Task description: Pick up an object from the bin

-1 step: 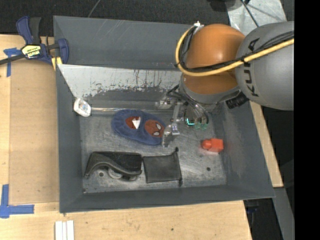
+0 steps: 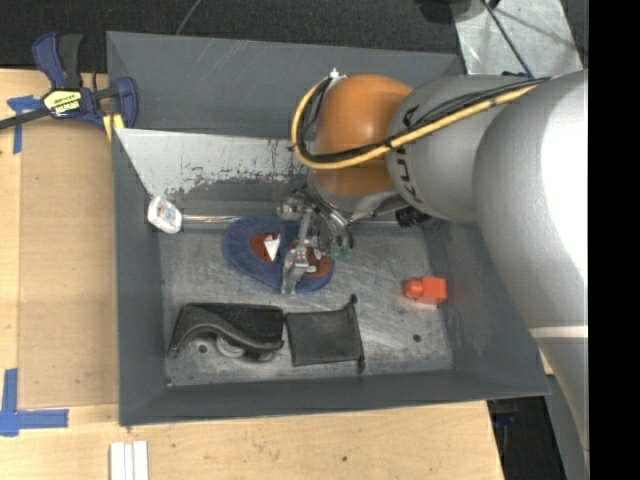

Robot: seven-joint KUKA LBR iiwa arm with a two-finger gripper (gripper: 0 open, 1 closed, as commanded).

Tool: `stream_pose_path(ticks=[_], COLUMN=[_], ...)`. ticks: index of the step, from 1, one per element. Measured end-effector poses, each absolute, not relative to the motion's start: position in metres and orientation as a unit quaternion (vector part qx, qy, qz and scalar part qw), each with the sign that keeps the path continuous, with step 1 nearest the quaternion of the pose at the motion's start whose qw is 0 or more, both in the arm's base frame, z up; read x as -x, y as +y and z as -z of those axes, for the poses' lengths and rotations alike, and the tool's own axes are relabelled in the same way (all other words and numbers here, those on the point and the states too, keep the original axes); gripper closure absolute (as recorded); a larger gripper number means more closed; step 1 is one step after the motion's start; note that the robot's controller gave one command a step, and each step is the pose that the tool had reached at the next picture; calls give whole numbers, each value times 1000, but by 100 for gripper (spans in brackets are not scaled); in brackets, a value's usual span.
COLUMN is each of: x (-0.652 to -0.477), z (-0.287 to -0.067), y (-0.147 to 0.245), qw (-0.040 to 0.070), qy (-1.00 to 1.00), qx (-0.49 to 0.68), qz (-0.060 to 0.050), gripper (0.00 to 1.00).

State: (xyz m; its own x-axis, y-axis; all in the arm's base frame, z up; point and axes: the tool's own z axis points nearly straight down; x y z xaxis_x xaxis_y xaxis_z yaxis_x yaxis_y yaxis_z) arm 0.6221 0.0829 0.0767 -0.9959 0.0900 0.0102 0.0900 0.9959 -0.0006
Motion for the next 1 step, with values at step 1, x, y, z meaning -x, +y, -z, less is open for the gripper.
stream_pose_path(ticks=[1], x=[-624], z=[-83], y=[83], qw=[2], qy=[-999], qx=[46], qz=[1], gripper=[100])
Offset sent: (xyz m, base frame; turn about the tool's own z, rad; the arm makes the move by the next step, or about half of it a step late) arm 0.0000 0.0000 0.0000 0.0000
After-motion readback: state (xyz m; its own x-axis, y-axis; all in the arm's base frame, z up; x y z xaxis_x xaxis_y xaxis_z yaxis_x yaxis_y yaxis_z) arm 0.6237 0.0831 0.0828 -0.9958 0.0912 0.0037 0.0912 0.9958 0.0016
